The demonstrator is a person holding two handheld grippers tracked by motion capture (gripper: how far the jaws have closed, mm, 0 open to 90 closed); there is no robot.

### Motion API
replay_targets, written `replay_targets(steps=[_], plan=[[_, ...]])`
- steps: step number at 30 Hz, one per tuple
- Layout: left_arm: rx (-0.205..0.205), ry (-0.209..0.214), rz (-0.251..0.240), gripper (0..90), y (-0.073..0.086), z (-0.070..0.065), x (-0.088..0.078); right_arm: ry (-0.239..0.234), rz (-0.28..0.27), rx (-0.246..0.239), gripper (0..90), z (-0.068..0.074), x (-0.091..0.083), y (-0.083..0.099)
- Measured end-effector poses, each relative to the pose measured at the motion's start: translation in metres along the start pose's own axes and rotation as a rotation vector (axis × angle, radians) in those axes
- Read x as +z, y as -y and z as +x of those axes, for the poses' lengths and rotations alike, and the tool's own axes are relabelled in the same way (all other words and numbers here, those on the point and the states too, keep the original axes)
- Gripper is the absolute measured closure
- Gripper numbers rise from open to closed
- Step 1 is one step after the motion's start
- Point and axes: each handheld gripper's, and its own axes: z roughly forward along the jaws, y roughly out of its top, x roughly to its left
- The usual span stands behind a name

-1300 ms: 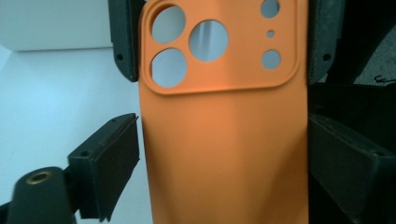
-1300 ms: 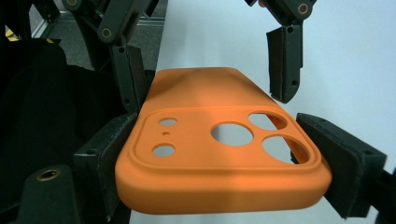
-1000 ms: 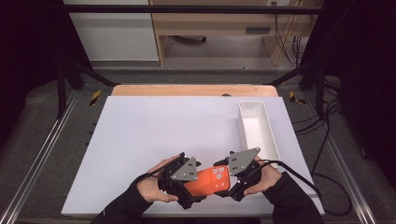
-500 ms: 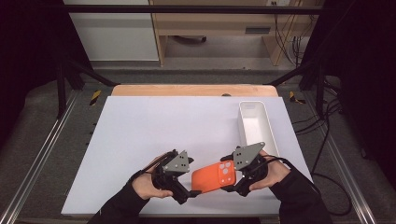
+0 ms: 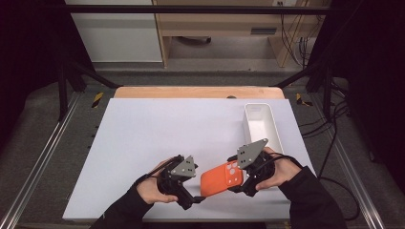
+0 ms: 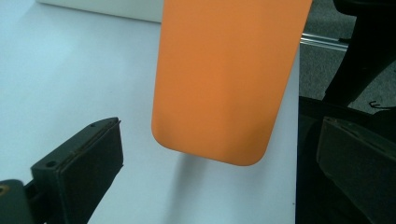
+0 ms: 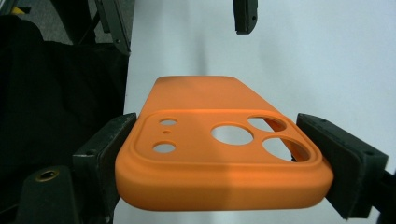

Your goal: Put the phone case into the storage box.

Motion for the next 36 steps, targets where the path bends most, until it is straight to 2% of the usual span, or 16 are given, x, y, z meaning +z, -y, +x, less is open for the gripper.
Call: replay_targets(steps=[21,36], plan=[[0.0,-0.007,0.036,0.0,0.0,0.0,0.008,-0.016,0.103,-0.012,16.0,-0.007,0.004,-0.021],[0.007,-0.007,0.099,0.0,-0.002,0.005,0.017,-0.038,0.208,-0.028,16.0,-0.01,0.013,-0.036]])
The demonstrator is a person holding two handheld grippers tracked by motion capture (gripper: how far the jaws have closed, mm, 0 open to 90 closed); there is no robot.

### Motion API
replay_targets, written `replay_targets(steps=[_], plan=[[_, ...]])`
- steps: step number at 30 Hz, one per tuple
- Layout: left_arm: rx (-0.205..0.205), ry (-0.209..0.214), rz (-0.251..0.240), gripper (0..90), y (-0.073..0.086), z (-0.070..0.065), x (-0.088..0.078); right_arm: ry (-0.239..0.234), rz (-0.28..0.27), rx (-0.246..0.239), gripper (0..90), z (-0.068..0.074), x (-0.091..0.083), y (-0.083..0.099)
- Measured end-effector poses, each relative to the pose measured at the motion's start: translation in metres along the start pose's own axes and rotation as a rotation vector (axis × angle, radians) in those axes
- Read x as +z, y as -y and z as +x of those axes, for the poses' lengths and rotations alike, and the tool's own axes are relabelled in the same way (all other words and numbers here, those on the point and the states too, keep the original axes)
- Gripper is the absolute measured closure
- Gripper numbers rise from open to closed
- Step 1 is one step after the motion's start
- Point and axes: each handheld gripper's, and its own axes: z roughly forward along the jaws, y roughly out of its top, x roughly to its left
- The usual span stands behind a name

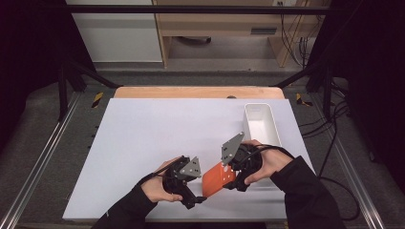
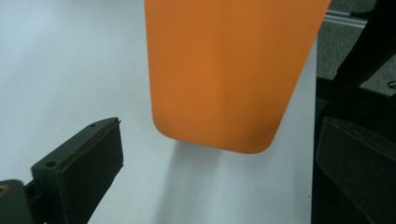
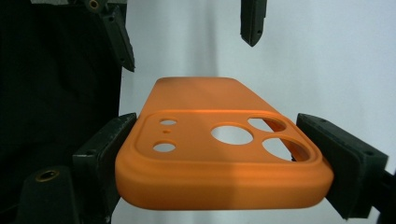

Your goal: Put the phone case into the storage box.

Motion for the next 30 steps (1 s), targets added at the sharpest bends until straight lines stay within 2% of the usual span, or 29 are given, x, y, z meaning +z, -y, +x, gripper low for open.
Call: replay_targets(steps=[9,21,30], plan=[[0.044,0.013,0.033,0.0,-0.012,-0.001,0.004,0.001,0.02,-0.015,16.0,0.0,0.0,-0.007],[0.064,0.016,0.08,0.0,-0.019,0.002,0.011,-0.002,0.041,-0.019,15.9,0.0,0.003,-0.01],[0.084,0.028,0.08,0.1,-0.025,0.001,0.014,-0.008,0.048,-0.029,15.9,0.0,0.006,-0.014]])
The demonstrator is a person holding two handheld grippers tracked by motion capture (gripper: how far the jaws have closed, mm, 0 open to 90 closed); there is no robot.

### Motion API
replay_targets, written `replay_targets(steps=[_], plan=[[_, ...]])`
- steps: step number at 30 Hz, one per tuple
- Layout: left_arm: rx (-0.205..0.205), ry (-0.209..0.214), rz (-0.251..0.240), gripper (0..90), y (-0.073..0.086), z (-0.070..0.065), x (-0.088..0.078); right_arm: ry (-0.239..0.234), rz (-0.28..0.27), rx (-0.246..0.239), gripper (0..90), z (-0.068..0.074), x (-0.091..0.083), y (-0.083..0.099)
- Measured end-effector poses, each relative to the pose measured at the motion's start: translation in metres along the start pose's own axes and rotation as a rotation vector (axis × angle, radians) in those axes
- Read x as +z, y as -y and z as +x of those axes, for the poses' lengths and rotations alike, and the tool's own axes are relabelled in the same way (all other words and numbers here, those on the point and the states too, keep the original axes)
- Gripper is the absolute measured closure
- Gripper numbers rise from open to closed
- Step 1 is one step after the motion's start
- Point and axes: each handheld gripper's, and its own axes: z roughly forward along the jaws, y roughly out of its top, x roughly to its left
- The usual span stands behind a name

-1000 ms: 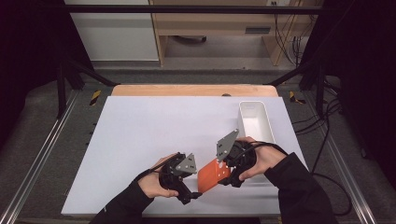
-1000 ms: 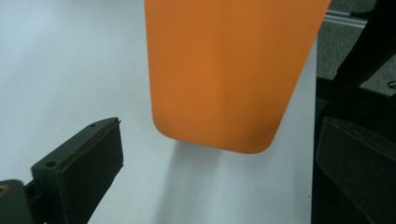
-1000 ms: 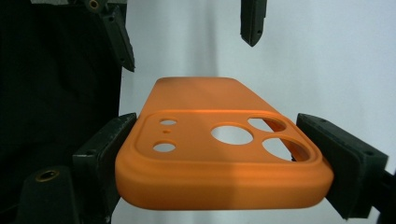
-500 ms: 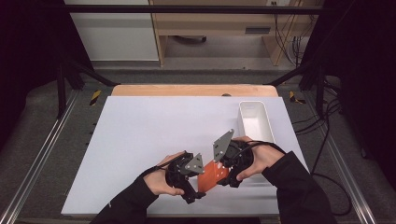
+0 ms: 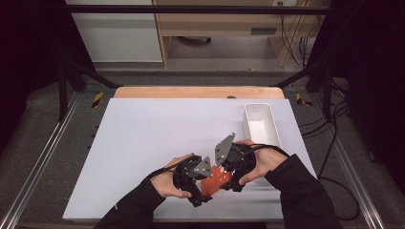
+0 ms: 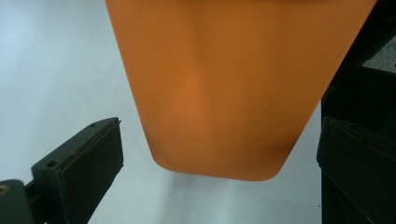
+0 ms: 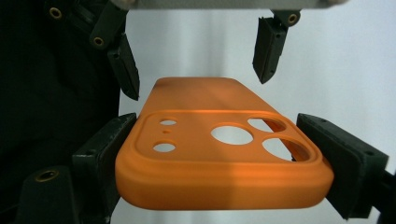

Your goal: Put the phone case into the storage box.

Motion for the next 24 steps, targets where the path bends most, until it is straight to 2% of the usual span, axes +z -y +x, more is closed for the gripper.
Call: replay_targets(steps=[10,24], plan=[[0.021,0.004,0.034,1.2,-0.007,-0.001,0.008,-0.001,0.008,-0.003,15.9,0.001,0.002,-0.003],[0.036,0.002,0.048,4.6,-0.011,-0.002,0.012,-0.005,0.01,-0.006,15.9,0.001,0.003,-0.004]])
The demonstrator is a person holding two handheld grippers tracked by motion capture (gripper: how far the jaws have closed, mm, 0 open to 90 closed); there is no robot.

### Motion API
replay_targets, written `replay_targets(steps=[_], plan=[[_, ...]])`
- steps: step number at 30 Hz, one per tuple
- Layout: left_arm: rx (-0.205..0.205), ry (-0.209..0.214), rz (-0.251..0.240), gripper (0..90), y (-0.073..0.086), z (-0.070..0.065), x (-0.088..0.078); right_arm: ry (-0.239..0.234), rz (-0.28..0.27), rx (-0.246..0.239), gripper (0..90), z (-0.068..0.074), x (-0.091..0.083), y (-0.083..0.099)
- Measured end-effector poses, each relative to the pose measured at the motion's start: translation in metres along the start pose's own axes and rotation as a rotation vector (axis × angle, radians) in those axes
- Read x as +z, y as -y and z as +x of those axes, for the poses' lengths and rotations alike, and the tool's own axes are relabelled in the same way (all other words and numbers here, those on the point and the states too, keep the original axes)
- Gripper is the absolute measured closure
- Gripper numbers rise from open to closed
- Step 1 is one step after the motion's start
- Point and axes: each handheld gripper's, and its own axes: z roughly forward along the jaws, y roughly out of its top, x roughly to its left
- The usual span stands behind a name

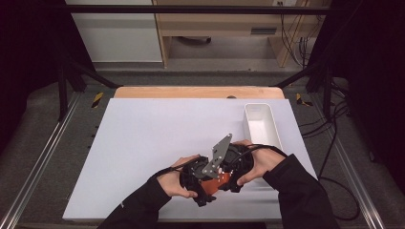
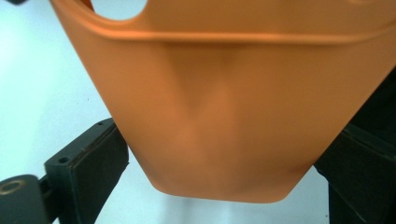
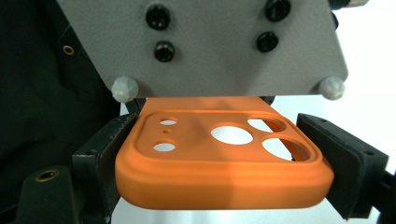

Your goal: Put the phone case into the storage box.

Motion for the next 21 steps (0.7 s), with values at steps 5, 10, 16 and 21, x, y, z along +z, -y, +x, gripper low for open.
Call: replay_targets(steps=[5,10,16,21], plan=[[0.001,-0.008,0.009,6.7,-0.0003,-0.0002,0.0015,0.0,0.001,0.0,15.9,0.0002,-0.0004,-0.0005],[0.009,-0.008,0.015,8.7,-0.0003,-0.0008,0.0027,-0.001,-0.001,-0.002,15.9,0.0009,-0.0005,-0.0008],[0.014,-0.016,0.017,12.3,-0.0006,-0.0016,0.0038,0.001,-0.007,-0.008,15.9,0.0008,-0.001,-0.0012],[0.013,-0.018,0.02,13.4,-0.0006,-0.0018,0.0043,-0.001,-0.006,-0.009,15.8,0.001,-0.001,-0.0014]])
